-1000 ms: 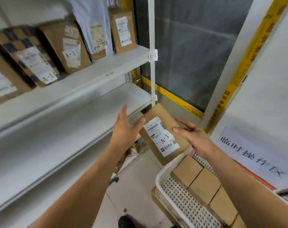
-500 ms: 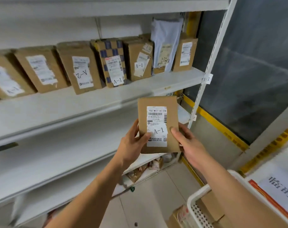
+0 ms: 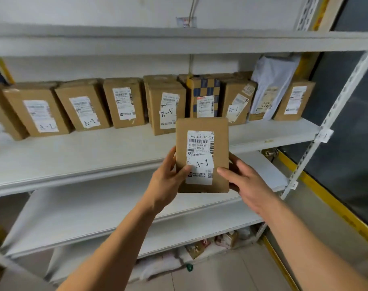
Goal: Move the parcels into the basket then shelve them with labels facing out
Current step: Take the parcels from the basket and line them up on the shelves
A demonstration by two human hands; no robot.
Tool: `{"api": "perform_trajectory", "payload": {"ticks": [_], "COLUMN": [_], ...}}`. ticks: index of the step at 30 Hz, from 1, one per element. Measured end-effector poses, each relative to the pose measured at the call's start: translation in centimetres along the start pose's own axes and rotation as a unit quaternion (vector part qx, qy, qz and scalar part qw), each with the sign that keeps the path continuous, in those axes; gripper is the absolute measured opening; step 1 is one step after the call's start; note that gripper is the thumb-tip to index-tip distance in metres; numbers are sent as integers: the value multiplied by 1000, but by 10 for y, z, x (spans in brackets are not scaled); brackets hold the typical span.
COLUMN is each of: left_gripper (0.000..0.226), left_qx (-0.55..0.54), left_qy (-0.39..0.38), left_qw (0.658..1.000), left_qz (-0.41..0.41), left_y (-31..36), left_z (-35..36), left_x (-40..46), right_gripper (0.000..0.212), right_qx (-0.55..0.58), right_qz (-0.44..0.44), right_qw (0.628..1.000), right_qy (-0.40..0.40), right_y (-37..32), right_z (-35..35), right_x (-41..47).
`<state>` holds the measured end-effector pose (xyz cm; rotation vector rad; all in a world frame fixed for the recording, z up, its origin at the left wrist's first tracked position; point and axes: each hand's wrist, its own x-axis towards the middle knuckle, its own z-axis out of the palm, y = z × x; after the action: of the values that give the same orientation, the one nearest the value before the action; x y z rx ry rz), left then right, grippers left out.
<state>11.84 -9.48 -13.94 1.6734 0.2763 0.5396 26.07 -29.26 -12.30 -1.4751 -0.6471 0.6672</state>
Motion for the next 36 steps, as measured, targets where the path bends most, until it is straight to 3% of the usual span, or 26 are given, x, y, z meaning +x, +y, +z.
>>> {"api": "perform_trajectory", "payload": {"ticks": [13,19,29,33,36], "left_gripper": [56,57,76,83,81], "left_qx": [84,114,134,146,149], "left_qy": [181,208,184,162,160], "left_qw": [980,971,974,976,976], "left_qz": [26,0,-17,-5,-4], "left_y": [27,20,-27,-43,-51], "left_z": [-122,-175,-243,-256,-260], "left_x": [34,58,125,149,160], "right_gripper": [57,30,68,39,30], "right_qx": [-49,-107,-212,-229,-243], "right_qz": [-117,-135,-105,-96,-102], "right_qw": [981,977,972,968,963], "right_qy": [-145,-123,-7,39,63], "right_y": [-38,-34,5,11,15], "right_z": [106,154,204,210,217], "right_x": [147,200,288,296,304]}}
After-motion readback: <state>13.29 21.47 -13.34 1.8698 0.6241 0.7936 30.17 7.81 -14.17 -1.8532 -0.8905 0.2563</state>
